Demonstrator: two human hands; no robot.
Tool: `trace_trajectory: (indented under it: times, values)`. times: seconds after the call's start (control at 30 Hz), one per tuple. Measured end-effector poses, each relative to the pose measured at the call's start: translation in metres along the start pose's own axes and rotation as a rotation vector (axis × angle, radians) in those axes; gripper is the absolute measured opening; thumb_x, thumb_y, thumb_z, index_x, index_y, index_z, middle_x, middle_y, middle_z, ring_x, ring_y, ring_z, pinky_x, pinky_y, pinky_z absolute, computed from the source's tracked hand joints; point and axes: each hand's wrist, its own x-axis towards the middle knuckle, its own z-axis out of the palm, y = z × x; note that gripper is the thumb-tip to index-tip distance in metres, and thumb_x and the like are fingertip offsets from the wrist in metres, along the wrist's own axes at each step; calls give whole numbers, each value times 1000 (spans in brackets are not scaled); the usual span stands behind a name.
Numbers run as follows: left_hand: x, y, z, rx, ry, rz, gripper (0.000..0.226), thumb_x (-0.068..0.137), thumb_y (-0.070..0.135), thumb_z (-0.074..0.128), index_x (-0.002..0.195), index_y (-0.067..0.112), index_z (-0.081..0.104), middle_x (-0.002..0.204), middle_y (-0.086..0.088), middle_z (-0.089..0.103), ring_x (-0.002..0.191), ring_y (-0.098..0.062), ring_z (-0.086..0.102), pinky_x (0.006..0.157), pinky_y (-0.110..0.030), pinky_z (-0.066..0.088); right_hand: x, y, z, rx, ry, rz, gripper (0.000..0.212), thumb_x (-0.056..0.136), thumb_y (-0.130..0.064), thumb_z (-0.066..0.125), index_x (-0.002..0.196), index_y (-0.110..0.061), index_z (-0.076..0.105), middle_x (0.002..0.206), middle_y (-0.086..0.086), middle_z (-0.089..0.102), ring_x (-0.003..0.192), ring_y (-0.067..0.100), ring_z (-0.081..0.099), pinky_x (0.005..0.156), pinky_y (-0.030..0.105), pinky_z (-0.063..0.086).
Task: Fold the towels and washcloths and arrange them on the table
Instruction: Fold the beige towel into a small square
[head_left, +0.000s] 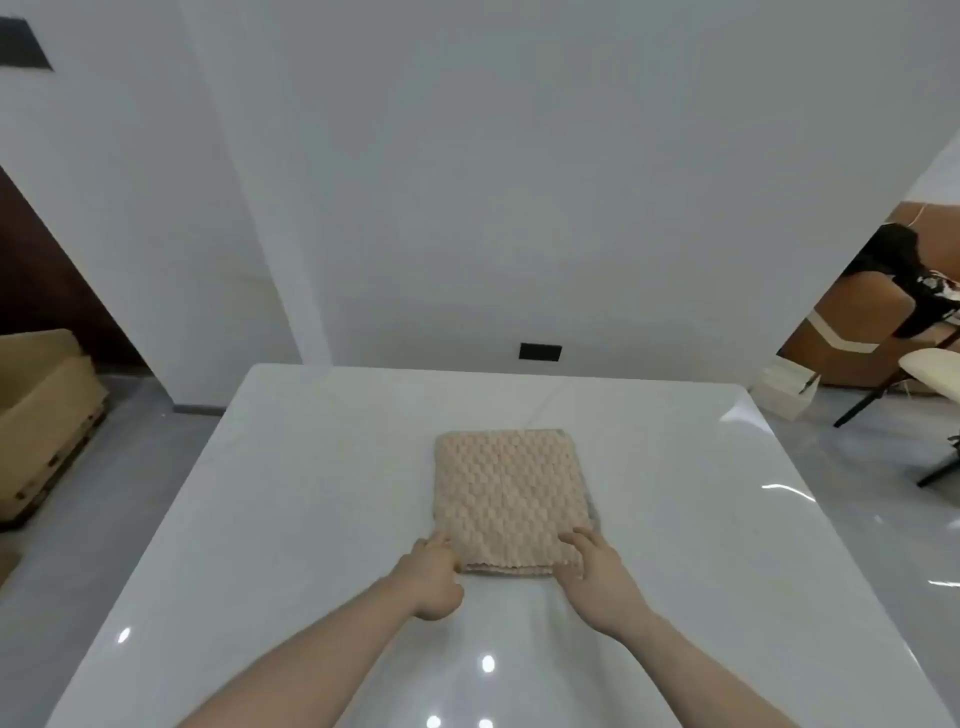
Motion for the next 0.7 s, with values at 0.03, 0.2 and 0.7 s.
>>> trace_trajectory:
  times: [0.03, 0.2, 0.7]
  values:
    - [7, 2, 4, 30, -19, -5, 57, 93, 24, 48, 150, 19, 47, 169, -2, 5, 153, -27, 14, 122, -41, 25, 4, 4, 7, -11, 3, -7, 51, 100, -35, 56, 148, -17, 50, 158, 0, 38, 146, 19, 37, 118, 26, 28]
    - [30, 4, 15, 103, -40, -38, 61, 90, 21, 49, 151, 22, 46, 170, -3, 2, 154, -31, 10, 123, -45, 24, 19, 21, 30, -90, -111, 72, 55, 98, -38, 57, 150, -21, 46, 156, -3, 36, 143, 21, 38, 116, 30, 36]
    - [65, -22, 32, 169, 45, 76, 63, 90, 15, 47, 152, 16, 41, 168, 0, 11, 152, -26, 15, 120, -39, 28, 78, 39, 51, -225, -117, 121, 44, 95, -31, 59, 138, -29, 51, 139, -5, 43, 125, 19, 53, 94, 31, 51]
